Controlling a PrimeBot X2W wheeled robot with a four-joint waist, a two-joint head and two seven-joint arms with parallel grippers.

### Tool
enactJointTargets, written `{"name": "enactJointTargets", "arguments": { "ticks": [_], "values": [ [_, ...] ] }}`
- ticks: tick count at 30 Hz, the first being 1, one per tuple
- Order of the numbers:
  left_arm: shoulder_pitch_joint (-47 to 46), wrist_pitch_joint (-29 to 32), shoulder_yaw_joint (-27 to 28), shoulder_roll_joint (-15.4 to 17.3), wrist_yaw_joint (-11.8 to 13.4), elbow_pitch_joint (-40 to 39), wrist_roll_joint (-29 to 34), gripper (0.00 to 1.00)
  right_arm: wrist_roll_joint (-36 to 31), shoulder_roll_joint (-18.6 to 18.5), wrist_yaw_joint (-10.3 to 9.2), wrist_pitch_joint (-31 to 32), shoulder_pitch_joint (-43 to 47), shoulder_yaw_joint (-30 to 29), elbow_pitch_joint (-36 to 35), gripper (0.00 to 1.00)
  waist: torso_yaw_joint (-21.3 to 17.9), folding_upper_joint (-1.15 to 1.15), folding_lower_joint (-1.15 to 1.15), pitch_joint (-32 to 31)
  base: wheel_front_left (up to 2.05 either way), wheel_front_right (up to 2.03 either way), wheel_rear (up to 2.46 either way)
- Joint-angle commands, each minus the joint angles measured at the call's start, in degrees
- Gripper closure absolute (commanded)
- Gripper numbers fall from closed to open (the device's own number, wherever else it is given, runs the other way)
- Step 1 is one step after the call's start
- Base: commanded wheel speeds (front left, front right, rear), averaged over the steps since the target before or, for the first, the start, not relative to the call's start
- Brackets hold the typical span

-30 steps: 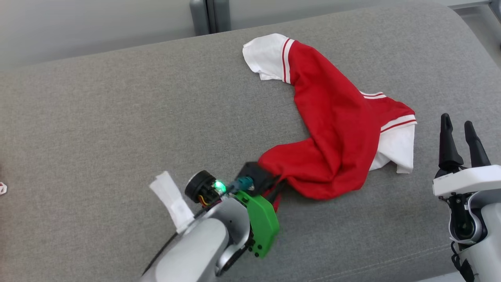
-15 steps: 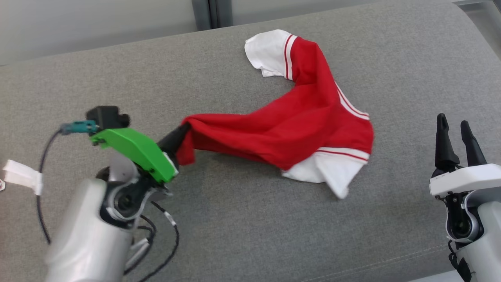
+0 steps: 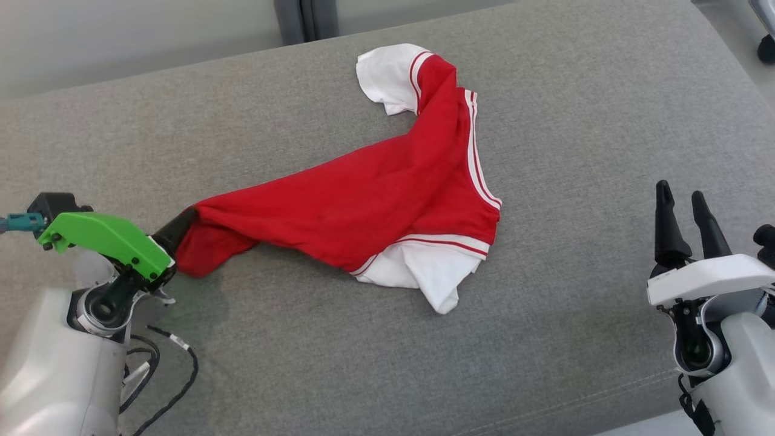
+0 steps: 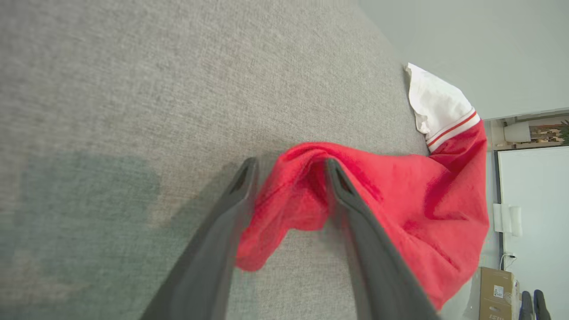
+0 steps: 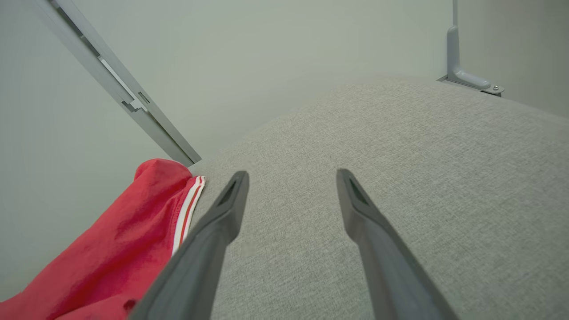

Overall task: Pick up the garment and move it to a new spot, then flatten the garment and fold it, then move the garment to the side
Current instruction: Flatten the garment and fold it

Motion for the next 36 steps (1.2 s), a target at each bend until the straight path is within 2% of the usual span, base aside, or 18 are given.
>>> {"name": "enactJointTargets", "arguments": {
  "ticks": [1,5,12,14,19,22,27,30,36],
  "values": [
    [-1.44,-1.59,-1.03,1.28,-1.72,-0.51,2.03,0.0,0.04,0.28,-0.02,-0.1,0.06,0.6,0.22,0.0,1.06,0.0,0.0,-1.23,0.0,0.0,0.0],
    [-0.81,-7.67,-4.61,3.6,-3.95,-3.76,7.9,0.0,0.23,0.43,-0.03,-0.11,0.82,1.7,0.78,0.0,2.58,0.0,0.0,-2.99,0.0,0.0,0.0],
    [4.35,-23.26,-7.9,7.34,-4.44,-14.41,17.98,0.0,0.44,0.19,-0.02,-0.15,1.97,2.64,1.08,0.0,4.88,0.0,0.0,-5.19,0.0,0.0,0.0],
    [6.87,-27.43,-8.39,7.76,-3.21,-17.16,20.63,0.0,0.56,0.29,-0.03,-0.16,2.53,3.06,1.02,0.0,5.37,0.0,0.0,-5.76,0.0,0.0,0.0],
    [14.61,-36.18,-8.84,6.64,1.73,-23.87,25.62,0.0,0.69,0.64,-0.02,-0.15,3.39,4.07,1.21,0.0,6.42,0.0,0.0,-7.22,0.0,0.0,0.0],
    [18.88,-38.8,-9.17,6.05,4.76,-27.11,28.39,0.0,0.81,0.77,-0.03,-0.16,4.23,4.66,1.19,0.0,6.91,0.0,0.0,-8.01,0.0,0.0,0.0],
    [25.8,-40.79,-8.91,3.22,8.78,-31.16,31.27,0.0,0.82,0.73,-0.03,-0.18,5.32,5.29,1.23,0.0,7.61,0.0,0.0,-9.18,0.0,0.0,0.0],
    [28.69,-41.12,-8.84,1.2,9.65,-32.43,32.11,0.0,1.06,0.44,-0.03,0.18,5.9,5.43,1.39,0.0,8.09,0.0,0.0,-9.19,0.0,0.0,0.0],
    [29.39,-41.21,-7.93,-0.38,9.19,-33.17,33.85,0.0,0.99,-0.26,-0.03,1.45,5.11,6.0,0.94,0.0,9.09,0.0,0.0,-8.33,0.0,0.0,0.0]
  ]
}}
